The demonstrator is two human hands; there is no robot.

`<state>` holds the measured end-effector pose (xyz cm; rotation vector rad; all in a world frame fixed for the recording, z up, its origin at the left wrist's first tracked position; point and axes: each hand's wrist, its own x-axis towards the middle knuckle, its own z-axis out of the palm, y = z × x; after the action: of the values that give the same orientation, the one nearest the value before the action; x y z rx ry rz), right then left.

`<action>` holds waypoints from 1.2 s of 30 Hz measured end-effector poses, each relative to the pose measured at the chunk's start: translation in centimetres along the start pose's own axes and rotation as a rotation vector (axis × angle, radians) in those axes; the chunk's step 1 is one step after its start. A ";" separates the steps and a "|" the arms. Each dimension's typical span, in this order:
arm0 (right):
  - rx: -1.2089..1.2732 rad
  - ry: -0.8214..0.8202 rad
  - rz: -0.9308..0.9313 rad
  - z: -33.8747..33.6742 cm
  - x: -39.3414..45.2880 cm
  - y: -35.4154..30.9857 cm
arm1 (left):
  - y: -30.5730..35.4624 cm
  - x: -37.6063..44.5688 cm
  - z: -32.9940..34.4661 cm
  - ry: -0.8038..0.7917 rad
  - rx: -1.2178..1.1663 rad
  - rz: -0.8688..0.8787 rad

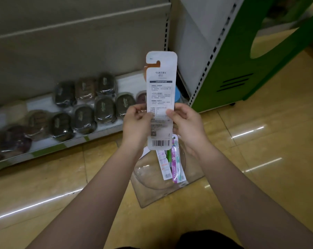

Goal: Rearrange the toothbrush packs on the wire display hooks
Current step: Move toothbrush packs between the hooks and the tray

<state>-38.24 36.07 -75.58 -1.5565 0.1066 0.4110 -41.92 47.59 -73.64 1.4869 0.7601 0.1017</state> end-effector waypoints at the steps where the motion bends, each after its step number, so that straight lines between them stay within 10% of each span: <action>1: -0.002 0.002 0.000 0.0 -0.9 -1.5 | 1.4 -0.9 -0.3 0.008 -0.007 -0.005; 36: -0.131 -0.180 -0.320 4.1 -22.2 -50.3 | 47.2 -24.5 -9.3 0.232 -0.103 0.440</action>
<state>-43.48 37.78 -20.69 -1.6238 -0.3109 0.3060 -47.36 49.07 -20.00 1.5379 0.5884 0.6458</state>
